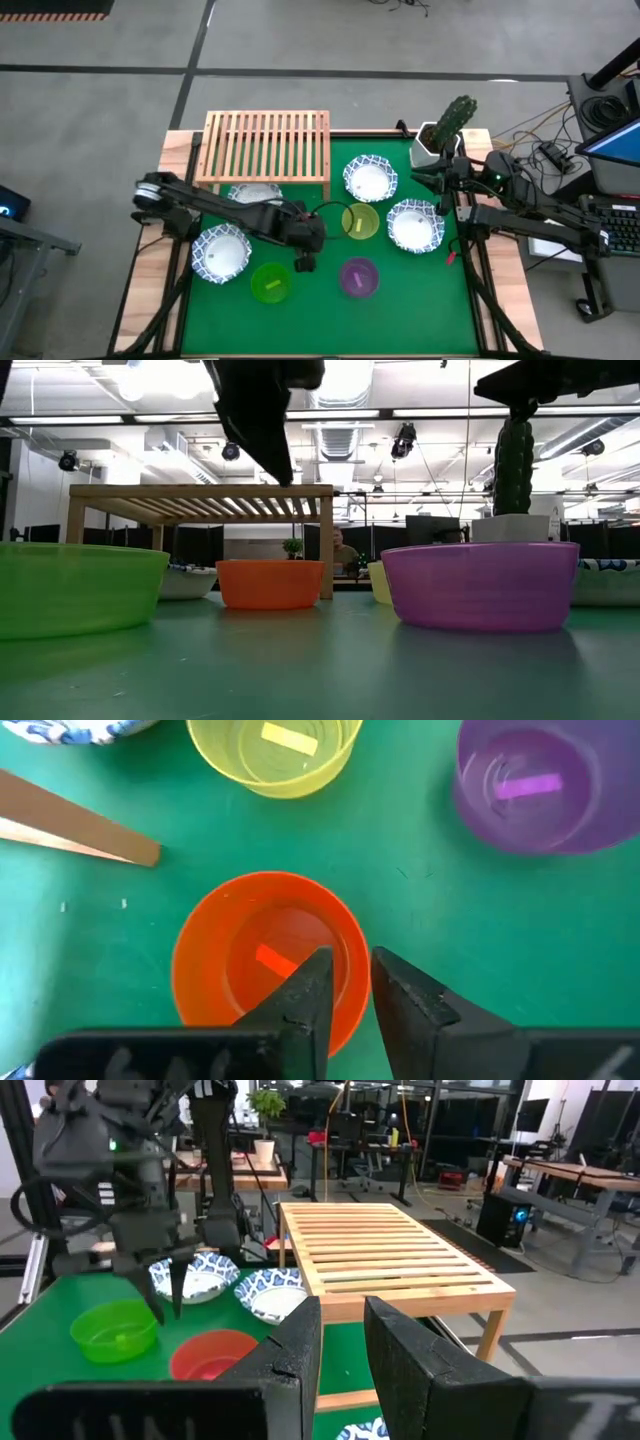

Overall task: Place and stack bowls onto a shelf
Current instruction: Put the orange bowl on the shelf

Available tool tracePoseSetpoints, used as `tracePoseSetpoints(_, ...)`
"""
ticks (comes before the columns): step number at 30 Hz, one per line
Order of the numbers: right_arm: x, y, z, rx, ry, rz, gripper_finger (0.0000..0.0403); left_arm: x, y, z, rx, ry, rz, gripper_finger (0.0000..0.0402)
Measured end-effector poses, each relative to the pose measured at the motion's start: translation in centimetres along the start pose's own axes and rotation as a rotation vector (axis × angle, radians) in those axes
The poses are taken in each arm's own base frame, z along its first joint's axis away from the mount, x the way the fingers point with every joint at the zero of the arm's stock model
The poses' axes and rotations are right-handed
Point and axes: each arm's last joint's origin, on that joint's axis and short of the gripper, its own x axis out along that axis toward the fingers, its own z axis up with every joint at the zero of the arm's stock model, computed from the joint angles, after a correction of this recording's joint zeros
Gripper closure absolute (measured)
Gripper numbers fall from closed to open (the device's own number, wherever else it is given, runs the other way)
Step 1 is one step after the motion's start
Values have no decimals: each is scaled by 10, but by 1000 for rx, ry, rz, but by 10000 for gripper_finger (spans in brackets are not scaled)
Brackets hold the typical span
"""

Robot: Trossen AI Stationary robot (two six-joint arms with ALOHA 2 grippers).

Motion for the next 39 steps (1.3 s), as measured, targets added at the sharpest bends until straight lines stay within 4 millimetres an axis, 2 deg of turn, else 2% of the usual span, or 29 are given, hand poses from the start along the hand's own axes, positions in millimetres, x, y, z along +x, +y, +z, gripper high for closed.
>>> tracePoseSetpoints(4, 0, 0, 0, -8, 1, 0, 332, 13, -4, -1, -3, 38, 7, 310)
tracePoseSetpoints(13, 1, 0, -3, -3, 22, 2, 332, 38, -9, -6, -7, 105, 32, 203)
tracePoseSetpoints(19, 1, 0, -4, -7, 38, 4, 332, 58, -14, -12, 14, 160, 43, 184)
tracePoseSetpoints(24, 1, 0, -4, -8, 38, 4, 332, 74, -17, -16, 21, 208, 32, 201)
tracePoseSetpoints(29, 1, 0, -4, -11, 38, 4, 332, 87, -21, -21, 16, 251, 22, 236)
tracePoseSetpoints(34, 1, 0, -4, -14, 38, 4, 332, 88, -21, -21, 16, 252, 20, 292)
tracePoseSetpoints(39, 1, 0, -4, -16, 38, 4, 332, 88, -21, -21, 20, 252, 19, 370)
